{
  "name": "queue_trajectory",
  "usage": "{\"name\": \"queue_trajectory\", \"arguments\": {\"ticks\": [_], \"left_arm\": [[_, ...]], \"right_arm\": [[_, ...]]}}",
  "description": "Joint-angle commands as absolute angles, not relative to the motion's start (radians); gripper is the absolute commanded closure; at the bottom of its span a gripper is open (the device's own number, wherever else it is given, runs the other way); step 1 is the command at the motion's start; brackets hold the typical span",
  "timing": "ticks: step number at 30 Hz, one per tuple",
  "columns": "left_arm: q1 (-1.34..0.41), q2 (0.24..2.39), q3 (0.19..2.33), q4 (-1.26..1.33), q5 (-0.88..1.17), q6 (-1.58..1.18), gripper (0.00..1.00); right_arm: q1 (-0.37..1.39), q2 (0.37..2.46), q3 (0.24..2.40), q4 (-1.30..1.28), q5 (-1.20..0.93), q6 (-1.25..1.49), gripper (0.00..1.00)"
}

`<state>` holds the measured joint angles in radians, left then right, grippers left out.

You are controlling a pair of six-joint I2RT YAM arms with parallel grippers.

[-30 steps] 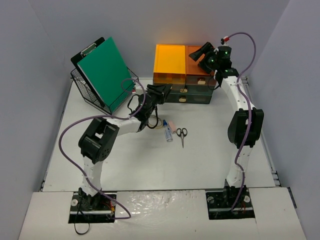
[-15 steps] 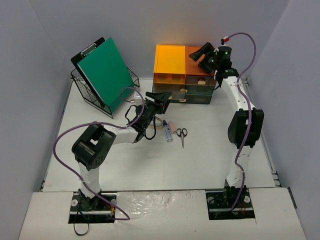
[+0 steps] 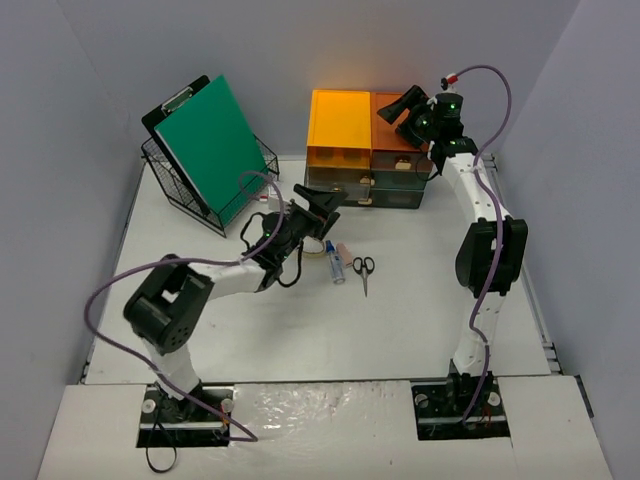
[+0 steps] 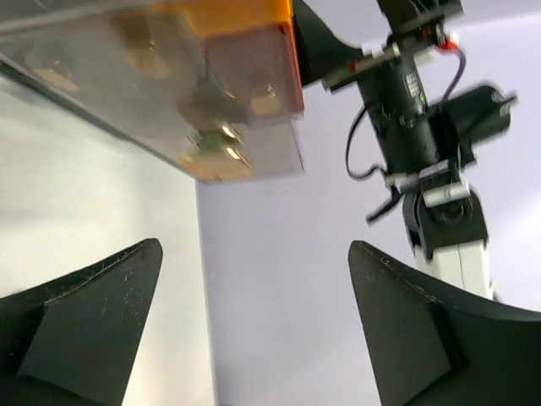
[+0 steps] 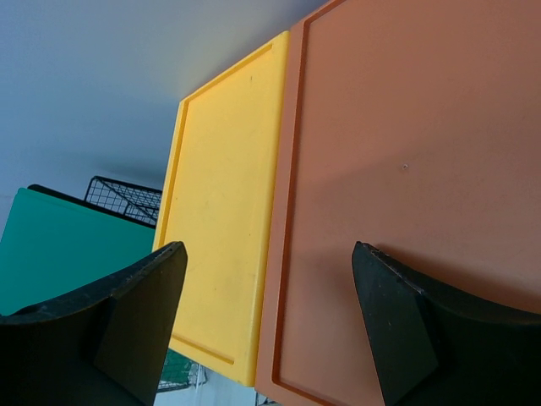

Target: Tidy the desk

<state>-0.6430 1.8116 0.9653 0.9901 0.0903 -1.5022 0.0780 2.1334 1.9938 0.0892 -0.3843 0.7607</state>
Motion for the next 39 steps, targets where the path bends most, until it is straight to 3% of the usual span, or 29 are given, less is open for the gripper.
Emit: {"name": "queue_trajectory", "arguments": {"ticks": [1,2,4,6,13,28,39], "left_arm": [[-0.653,1.449,0.927,0.766,0.159,-1.245,0.1],[-0.658,1.428,0.93,0.718,0.153,-1.196,0.1],[-0.688,1.269,0.961,0.335,0.088,-1.041,0.1],[-0.709,1.203,0.986,0.124,0.005,-0.955,0.1],[-0.712,1.297,1.088,-0.378,-0.198,-0.866,0.1],[-0.718,1.608,1.244,-0.509,-0.43,-0.929,0.12],[-0.698,1.81,1.299,-0.257,-0.311,-1.027,0.13]], "right_arm": [[0.075,2.112,1.971,-0.026,-0.407,0.756,0.23],[0.074,2.112,1.97,-0.026,-0.406,0.756,0.23],[0.075,2.111,1.973,-0.026,-0.404,0.751,0.23],[0.075,2.109,1.973,-0.026,-0.405,0.75,0.23],[0.08,2.112,1.967,-0.024,-0.4,0.754,0.23],[0.084,2.104,1.963,-0.013,-0.4,0.764,0.23],[0.083,2.102,1.962,-0.011,-0.405,0.775,0.23]]}}
